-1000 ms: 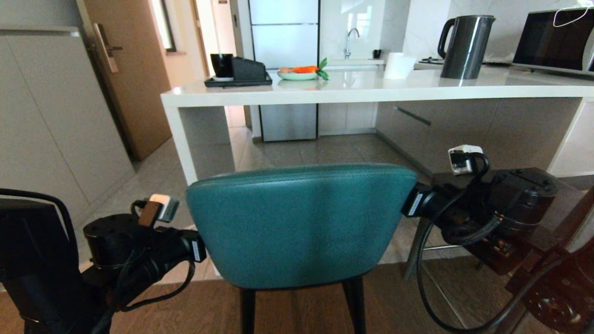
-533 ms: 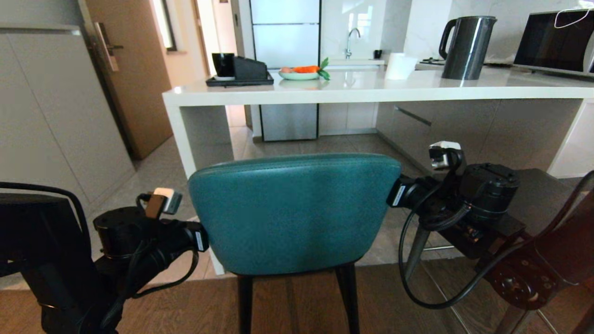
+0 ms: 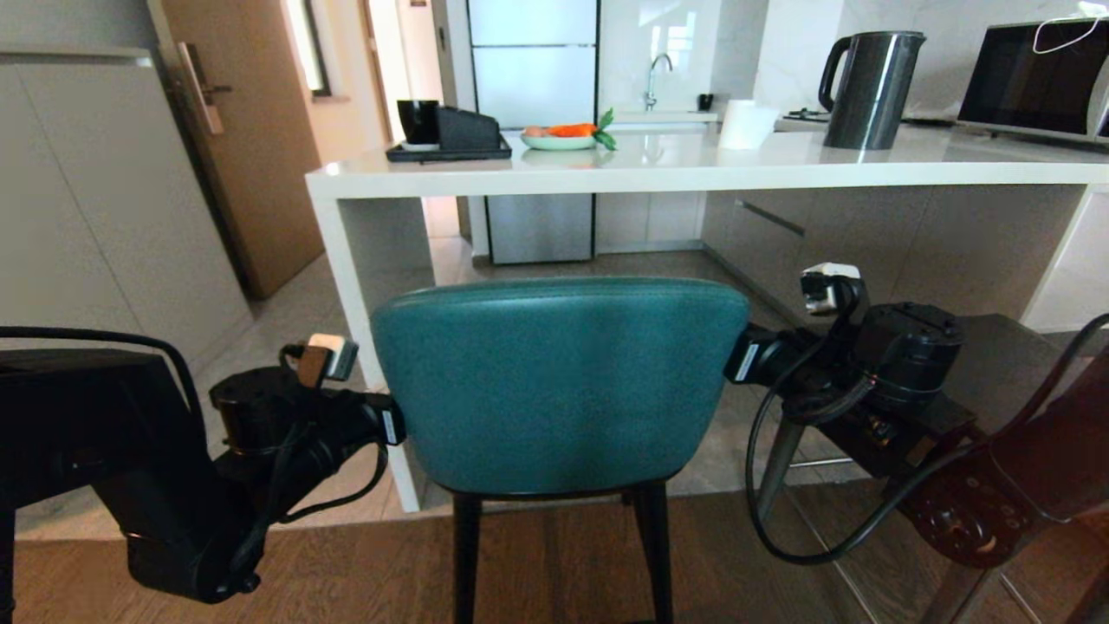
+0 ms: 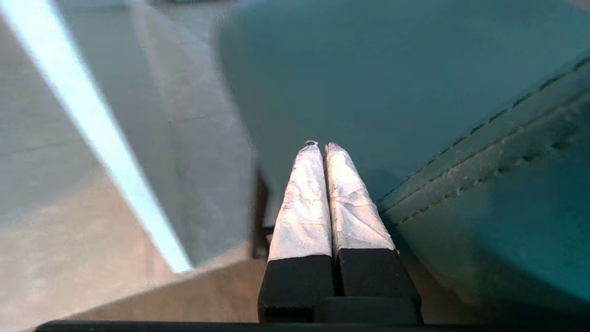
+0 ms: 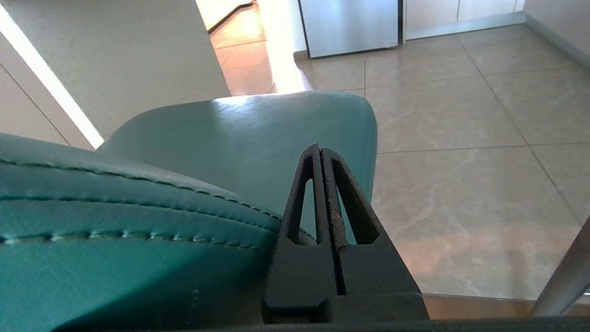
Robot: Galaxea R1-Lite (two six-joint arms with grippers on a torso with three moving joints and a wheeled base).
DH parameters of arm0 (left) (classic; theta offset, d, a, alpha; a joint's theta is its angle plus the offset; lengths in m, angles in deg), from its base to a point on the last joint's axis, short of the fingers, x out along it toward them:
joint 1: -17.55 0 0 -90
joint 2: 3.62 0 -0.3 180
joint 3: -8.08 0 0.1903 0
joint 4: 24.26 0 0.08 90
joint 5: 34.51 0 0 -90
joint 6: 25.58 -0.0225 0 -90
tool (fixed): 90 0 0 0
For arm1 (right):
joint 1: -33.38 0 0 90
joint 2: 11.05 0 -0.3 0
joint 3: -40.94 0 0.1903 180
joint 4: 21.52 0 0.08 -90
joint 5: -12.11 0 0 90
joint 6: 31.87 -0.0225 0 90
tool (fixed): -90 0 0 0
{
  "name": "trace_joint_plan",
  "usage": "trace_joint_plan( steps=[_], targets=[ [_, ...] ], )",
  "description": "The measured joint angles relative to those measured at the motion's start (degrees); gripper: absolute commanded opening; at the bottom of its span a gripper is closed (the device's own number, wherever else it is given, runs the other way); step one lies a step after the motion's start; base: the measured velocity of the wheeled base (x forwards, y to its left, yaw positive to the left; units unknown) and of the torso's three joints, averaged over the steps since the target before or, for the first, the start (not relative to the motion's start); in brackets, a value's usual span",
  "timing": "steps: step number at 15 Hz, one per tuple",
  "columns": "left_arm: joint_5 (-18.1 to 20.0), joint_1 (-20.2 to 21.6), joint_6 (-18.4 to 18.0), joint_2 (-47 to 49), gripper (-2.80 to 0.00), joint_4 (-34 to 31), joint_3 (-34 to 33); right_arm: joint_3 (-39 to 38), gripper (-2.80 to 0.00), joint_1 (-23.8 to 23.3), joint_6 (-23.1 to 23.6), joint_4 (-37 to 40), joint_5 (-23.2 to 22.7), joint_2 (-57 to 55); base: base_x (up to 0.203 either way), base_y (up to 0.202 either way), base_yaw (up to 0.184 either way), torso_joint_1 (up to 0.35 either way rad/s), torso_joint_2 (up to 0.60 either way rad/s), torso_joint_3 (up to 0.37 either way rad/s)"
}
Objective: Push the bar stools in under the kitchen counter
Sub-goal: Push the blue chair back under the dining table
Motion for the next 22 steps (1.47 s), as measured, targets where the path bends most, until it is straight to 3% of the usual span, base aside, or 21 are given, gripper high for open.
trace_joint_plan(
  steps=[5,9,22],
  targets=[
    [-2.65,-0.17,-4.02,0.89,-2.80,0.66,0.50,1.31,-2.80,-0.17,0.02,-0.11,-0.13,-1.34,0.000,0.000,0.000,0.000,0.00,0.000],
    [-2.62,-0.26,-4.32,1.11,-2.80,0.38,0.26,1.81,-2.80,-0.24,0.71,-0.09,-0.23,-1.88,0.000,0.000,0.000,0.000,0.00,0.000],
    [-2.71,0.14,-4.31,1.15,-2.80,2.34,-1.06,3.05,-2.80,-0.24,2.03,0.47,-0.21,-3.05,0.145,0.000,0.002,0.005,0.00,0.003]
  ],
)
